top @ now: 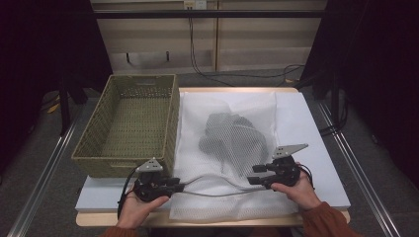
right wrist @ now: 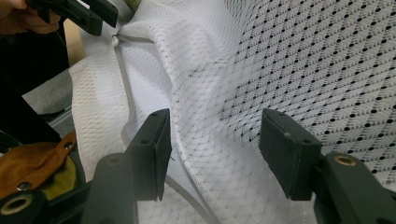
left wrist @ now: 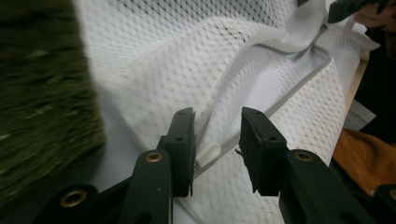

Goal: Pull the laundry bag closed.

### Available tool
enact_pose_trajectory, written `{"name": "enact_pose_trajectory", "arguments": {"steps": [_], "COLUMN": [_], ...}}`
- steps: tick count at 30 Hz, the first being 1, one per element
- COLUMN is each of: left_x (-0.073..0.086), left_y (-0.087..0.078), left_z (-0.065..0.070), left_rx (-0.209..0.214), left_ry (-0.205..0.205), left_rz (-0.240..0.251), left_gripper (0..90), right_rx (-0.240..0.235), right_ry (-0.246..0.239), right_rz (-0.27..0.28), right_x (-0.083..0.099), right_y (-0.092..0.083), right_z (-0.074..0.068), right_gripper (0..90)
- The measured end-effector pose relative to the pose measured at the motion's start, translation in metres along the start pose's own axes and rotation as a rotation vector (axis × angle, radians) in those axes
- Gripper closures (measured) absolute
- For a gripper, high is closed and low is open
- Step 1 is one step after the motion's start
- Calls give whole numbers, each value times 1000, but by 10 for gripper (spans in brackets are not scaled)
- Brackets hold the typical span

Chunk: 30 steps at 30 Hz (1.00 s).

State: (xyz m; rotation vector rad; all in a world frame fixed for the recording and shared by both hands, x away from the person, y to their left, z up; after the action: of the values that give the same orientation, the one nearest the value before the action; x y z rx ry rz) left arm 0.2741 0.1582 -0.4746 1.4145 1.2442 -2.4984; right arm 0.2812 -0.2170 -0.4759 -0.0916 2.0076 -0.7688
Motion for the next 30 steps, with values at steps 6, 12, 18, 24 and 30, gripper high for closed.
{"name": "enact_pose_trajectory", "arguments": {"steps": [6, 12, 18, 24, 30], "left_x": [19, 22, 21, 20, 19], "left_y": [-16, -8, 5, 9, 11], "left_z": [-6, -1, 1, 8, 9], "left_rx": [-61, -72, -95, -118, -140], "left_ry": [18, 68, 118, 182, 230], "left_rz": [-65, -111, -156, -162, -170], "left_gripper": [689, 620, 544, 541, 627], "right_rx": [10, 7, 7, 10, -17], "right_ry": [4, -12, -20, -33, -44], "right_rz": [13, 6, 7, 7, -6], "right_x": [0, -1, -1, -1, -3], "right_y": [-3, 0, 3, 6, 13], "right_z": [0, -1, -2, -3, -8], "right_gripper": [440, 446, 443, 439, 456]}}
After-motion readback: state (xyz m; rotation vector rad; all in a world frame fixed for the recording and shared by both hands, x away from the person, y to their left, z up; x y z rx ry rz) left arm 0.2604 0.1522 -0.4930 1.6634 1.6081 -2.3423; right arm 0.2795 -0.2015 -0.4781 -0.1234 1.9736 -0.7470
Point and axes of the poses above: each handheld gripper's, and its own axes: y roughly forward along the jaws, x roughly out of its underside, z roughly to its right, the point moved 3 cm from there along y, roughly forward along the jaws, and after that the axes turned 5 degrees about -x, right-handed, at the moved point
